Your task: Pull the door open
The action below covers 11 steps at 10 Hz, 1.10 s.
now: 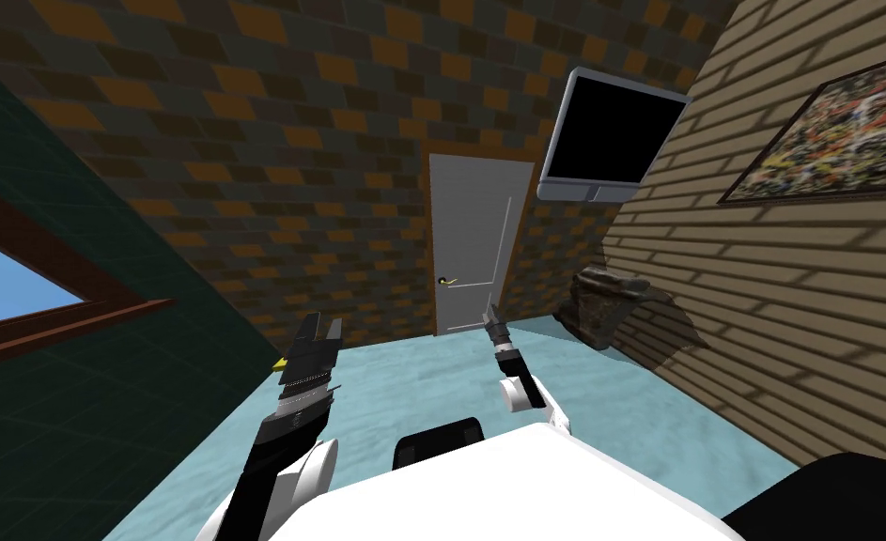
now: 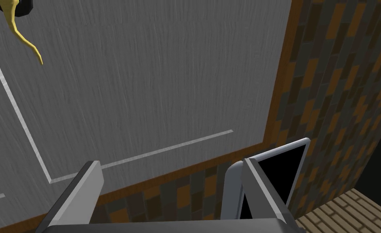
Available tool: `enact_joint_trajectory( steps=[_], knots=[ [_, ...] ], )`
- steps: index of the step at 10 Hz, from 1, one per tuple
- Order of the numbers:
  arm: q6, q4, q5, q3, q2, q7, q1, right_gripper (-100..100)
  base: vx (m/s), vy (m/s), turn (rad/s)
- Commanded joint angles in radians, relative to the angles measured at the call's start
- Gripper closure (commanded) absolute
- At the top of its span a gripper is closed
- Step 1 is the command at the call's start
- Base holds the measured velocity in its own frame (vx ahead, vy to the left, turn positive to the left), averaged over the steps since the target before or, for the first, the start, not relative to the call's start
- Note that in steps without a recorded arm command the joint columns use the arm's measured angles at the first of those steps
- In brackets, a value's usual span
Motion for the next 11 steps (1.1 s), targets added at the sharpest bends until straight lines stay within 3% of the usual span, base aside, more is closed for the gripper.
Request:
enact_joint_trajectory(
  steps=[1,7,8,11],
  knots=[
    [-0.008,0.043,-0.004,-0.002,-0.008,0.003,-0.015,-100,0.097,0.022,0.035],
    [-0.022,0.190,-0.019,-0.013,-0.038,0.016,-0.076,-100,0.105,0.039,0.037],
    [-0.022,0.190,-0.019,-0.013,-0.038,0.016,-0.076,-100,0.065,0.016,0.014],
    [-0.030,0.264,-0.026,-0.018,-0.051,0.022,-0.106,-100,0.080,0.016,0.038]
  ],
)
